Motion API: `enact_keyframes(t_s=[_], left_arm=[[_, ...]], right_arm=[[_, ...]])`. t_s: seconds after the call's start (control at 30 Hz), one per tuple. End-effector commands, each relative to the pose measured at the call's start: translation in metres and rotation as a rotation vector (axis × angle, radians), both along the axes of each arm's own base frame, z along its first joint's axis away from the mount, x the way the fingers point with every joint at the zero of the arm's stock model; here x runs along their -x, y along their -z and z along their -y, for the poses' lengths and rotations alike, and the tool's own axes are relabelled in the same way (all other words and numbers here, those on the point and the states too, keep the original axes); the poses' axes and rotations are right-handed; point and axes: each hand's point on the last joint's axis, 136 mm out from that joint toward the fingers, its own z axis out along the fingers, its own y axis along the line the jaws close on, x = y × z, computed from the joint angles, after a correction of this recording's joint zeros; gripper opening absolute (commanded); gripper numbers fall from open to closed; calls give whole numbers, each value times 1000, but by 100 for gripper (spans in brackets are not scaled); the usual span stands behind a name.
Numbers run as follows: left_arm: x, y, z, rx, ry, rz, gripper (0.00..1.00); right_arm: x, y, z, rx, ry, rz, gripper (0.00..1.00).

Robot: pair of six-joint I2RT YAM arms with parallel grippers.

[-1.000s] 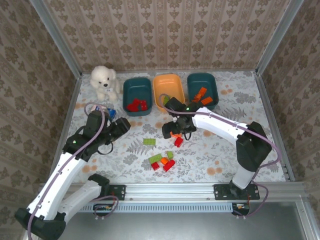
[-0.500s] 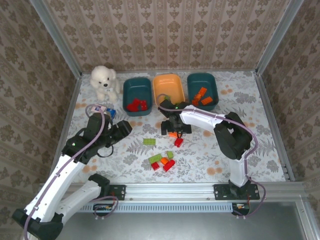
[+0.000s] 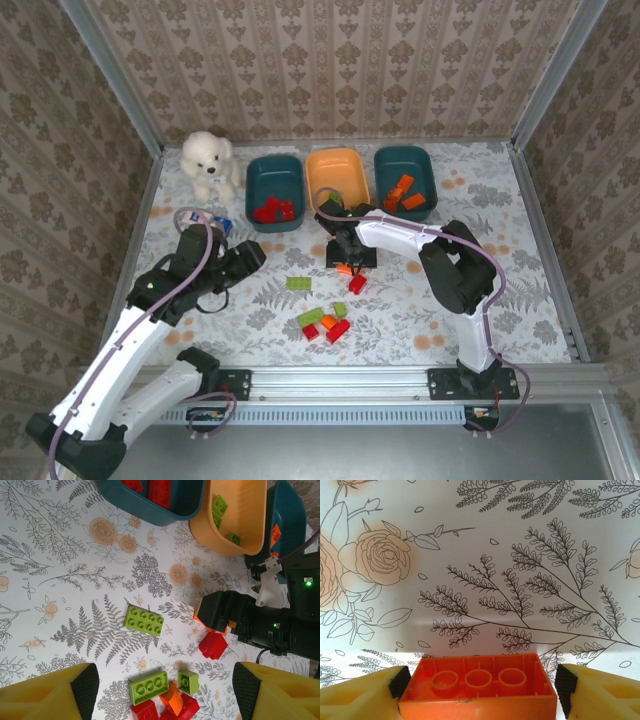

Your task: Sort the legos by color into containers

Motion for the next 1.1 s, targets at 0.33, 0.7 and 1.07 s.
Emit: enact_keyframes(t_s=[0.33, 0.7, 1.07], left_arm=[[-8, -7, 25, 13, 100, 36, 74], [-27, -22, 116, 1, 406, 86, 73], [-57, -29, 154, 7, 462, 101, 73]], right_arm=[[-8, -53, 8, -17, -10, 126, 51], [-73, -160, 78, -120, 112, 365, 48], [-213, -144, 137, -310, 450, 413, 48]])
